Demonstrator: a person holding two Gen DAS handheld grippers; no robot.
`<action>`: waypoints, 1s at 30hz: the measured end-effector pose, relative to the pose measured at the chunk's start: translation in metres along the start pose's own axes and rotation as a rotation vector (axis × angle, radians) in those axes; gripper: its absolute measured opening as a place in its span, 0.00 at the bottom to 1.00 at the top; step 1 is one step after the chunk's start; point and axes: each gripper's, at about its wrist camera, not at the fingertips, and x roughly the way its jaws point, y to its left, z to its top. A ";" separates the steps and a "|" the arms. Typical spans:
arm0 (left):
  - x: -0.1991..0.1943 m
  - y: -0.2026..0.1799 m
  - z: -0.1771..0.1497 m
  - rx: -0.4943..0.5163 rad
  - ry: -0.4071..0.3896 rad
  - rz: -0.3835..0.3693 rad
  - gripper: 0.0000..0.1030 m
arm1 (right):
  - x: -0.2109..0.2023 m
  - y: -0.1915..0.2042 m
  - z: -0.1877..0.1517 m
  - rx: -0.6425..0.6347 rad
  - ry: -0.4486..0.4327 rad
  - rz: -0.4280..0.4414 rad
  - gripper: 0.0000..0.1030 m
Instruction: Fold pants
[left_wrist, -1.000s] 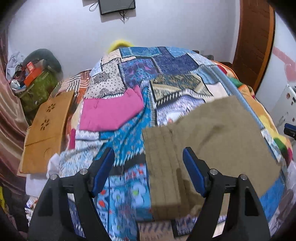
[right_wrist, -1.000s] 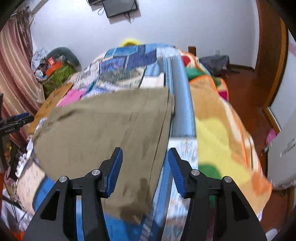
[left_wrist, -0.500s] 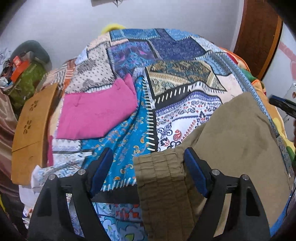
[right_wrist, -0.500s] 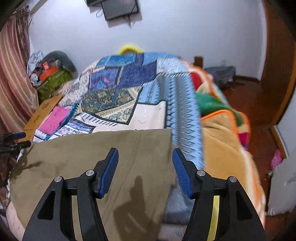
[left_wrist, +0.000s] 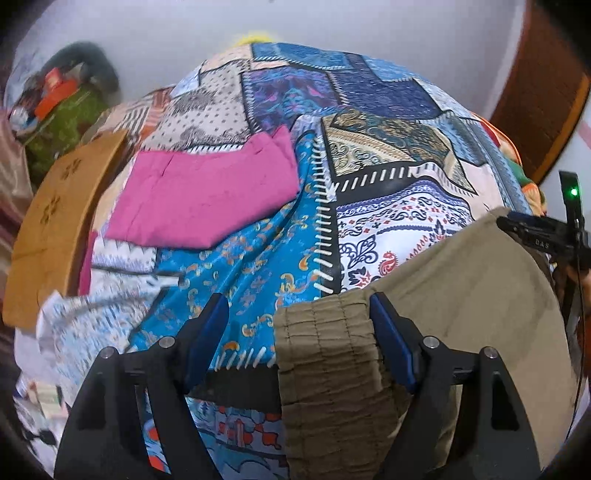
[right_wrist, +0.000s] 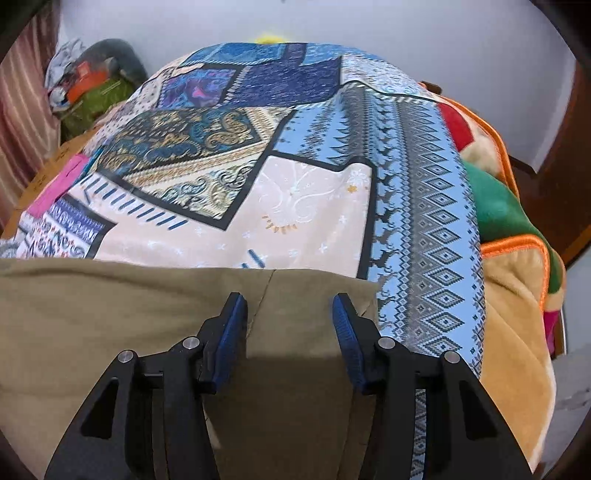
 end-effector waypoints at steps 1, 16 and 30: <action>0.000 0.000 0.000 -0.007 0.002 -0.002 0.77 | -0.001 0.001 0.000 0.000 0.001 -0.009 0.43; -0.072 -0.056 0.022 0.143 -0.082 -0.125 0.76 | -0.082 0.059 0.006 -0.001 -0.044 0.185 0.52; -0.042 -0.100 -0.042 0.303 0.042 -0.092 0.77 | -0.085 0.108 -0.073 -0.077 0.100 0.260 0.66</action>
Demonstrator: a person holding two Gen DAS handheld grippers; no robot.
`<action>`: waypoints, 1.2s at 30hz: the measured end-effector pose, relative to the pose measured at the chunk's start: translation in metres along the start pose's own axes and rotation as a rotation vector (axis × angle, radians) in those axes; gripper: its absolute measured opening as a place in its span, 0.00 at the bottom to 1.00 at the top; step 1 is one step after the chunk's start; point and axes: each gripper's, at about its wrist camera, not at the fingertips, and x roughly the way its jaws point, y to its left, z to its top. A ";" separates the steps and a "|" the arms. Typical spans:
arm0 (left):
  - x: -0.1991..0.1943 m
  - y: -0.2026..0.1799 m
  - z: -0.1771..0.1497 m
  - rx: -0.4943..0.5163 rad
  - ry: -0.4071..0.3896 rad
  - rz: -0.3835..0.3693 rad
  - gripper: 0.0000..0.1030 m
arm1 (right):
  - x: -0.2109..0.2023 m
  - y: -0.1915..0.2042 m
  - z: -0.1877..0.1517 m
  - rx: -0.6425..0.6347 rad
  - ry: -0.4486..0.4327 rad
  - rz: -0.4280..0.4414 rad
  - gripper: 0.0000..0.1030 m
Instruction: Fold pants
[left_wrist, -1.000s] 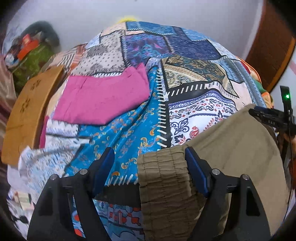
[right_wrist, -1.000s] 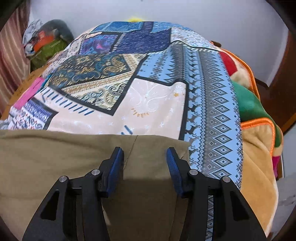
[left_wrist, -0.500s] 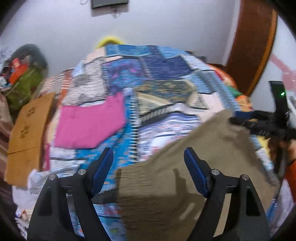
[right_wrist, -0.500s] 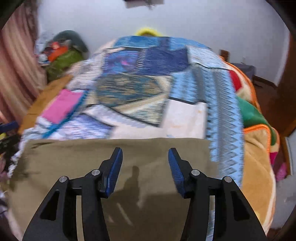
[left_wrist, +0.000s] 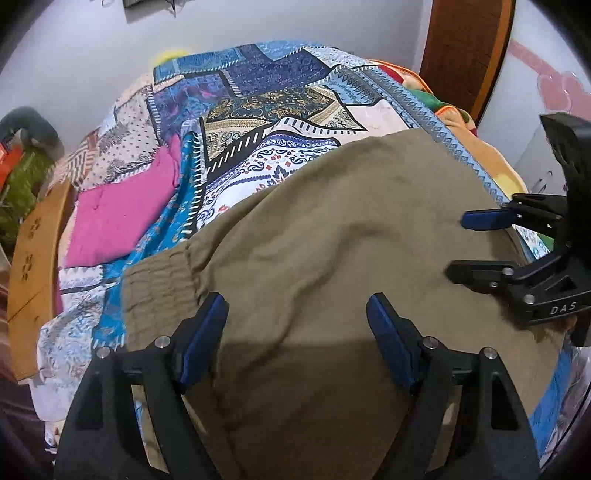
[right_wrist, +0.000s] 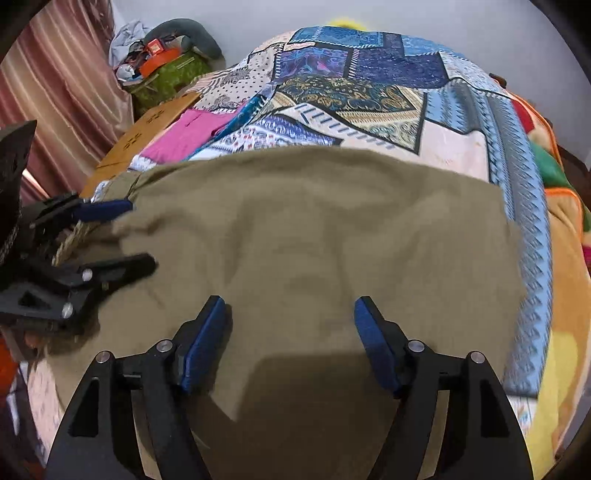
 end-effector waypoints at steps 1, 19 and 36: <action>-0.004 0.000 -0.004 0.001 -0.005 0.002 0.77 | -0.004 0.001 -0.007 -0.010 -0.003 -0.009 0.66; -0.064 0.024 -0.086 -0.117 -0.057 0.058 0.86 | -0.056 -0.005 -0.083 0.090 -0.036 -0.125 0.68; -0.110 0.067 -0.105 -0.467 -0.063 -0.184 0.87 | -0.090 0.042 -0.047 0.000 -0.213 -0.126 0.68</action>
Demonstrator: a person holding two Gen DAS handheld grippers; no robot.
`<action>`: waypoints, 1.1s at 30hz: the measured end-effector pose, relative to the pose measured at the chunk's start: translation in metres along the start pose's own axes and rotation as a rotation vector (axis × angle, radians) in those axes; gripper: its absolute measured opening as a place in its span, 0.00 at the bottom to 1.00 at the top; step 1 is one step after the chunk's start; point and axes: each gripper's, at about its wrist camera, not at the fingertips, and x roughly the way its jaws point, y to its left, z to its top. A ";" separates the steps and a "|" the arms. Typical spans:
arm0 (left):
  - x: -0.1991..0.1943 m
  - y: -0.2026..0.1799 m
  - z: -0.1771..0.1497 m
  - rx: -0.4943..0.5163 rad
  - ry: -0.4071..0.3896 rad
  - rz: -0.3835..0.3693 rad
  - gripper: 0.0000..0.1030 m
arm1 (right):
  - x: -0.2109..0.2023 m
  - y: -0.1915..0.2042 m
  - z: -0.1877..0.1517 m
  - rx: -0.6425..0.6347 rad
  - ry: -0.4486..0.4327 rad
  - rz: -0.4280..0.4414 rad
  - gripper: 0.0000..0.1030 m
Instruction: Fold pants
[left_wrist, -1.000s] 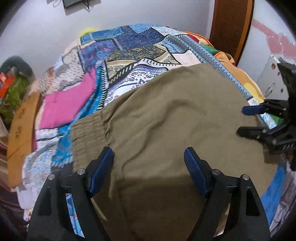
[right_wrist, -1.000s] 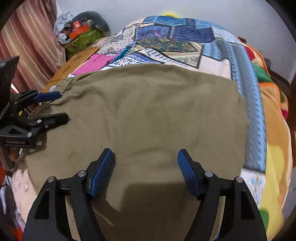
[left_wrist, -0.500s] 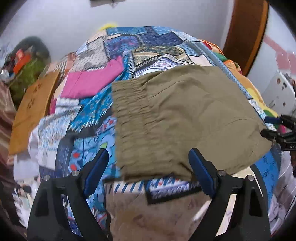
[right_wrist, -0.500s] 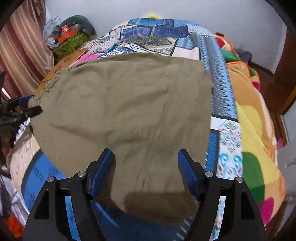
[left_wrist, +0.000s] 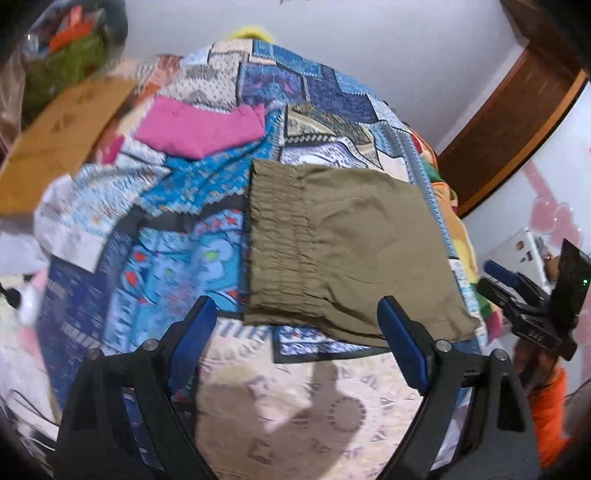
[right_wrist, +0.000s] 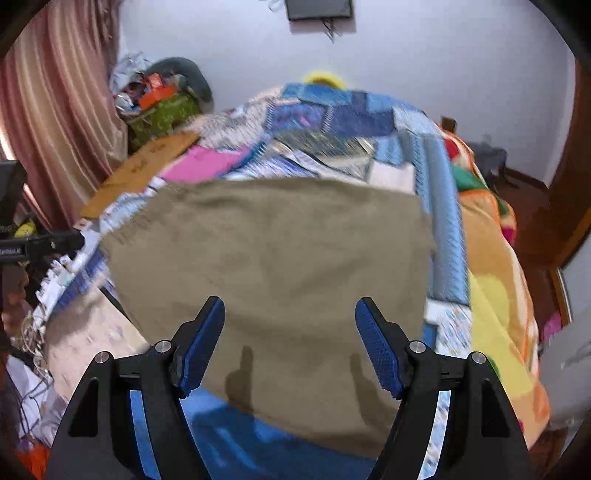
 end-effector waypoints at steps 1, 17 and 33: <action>0.004 -0.001 -0.002 -0.008 0.015 -0.014 0.87 | 0.002 0.004 0.003 -0.004 -0.007 0.009 0.68; 0.060 0.005 -0.006 -0.221 0.106 -0.304 0.93 | 0.074 0.039 -0.008 -0.032 0.088 0.133 0.69; 0.055 -0.010 0.012 -0.090 -0.058 0.093 0.37 | 0.057 0.027 -0.013 0.015 0.067 0.159 0.68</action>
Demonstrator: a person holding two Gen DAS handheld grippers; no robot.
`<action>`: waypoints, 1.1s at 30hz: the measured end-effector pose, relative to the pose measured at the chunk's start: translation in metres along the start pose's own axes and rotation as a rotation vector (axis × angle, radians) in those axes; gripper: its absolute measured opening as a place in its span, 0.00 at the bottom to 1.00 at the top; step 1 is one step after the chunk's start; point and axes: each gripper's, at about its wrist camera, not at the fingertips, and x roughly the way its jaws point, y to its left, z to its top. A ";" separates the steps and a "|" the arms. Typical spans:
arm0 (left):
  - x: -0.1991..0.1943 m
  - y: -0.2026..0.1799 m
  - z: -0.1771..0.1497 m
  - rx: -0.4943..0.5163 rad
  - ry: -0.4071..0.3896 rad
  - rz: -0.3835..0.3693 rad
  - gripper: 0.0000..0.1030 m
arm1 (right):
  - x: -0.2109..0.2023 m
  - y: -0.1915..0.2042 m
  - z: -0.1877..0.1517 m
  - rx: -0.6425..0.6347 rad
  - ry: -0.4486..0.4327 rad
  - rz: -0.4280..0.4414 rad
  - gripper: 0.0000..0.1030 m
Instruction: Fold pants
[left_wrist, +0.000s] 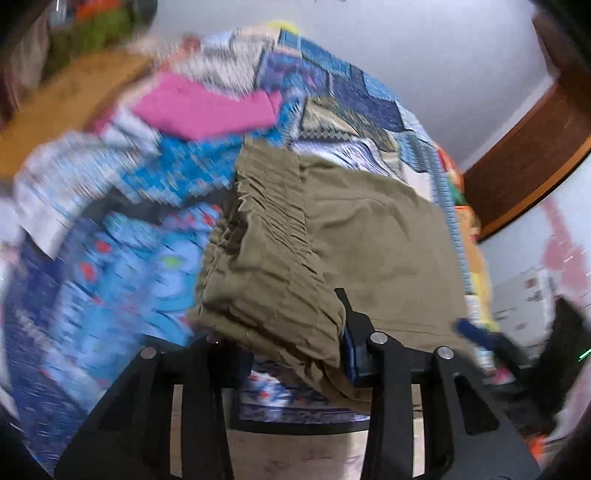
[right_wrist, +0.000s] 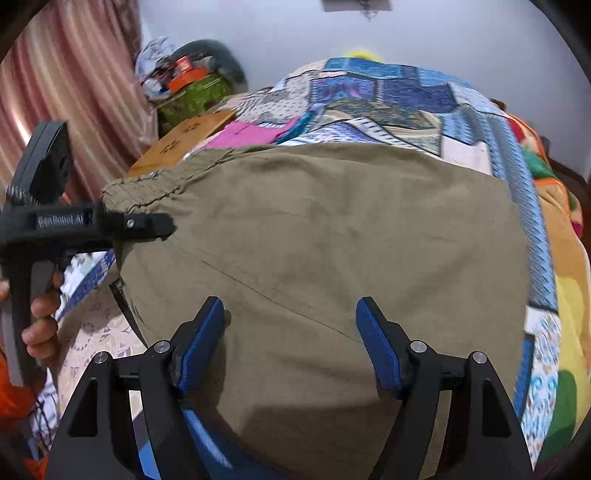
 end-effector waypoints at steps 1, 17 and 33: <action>-0.005 -0.002 -0.001 0.033 -0.024 0.045 0.37 | -0.006 -0.005 -0.002 0.028 -0.010 0.009 0.68; -0.085 -0.032 -0.001 0.360 -0.307 0.407 0.33 | -0.033 -0.050 -0.052 0.213 -0.006 -0.057 0.69; -0.064 -0.181 0.005 0.552 -0.264 0.060 0.26 | -0.036 -0.053 -0.060 0.230 -0.040 -0.022 0.69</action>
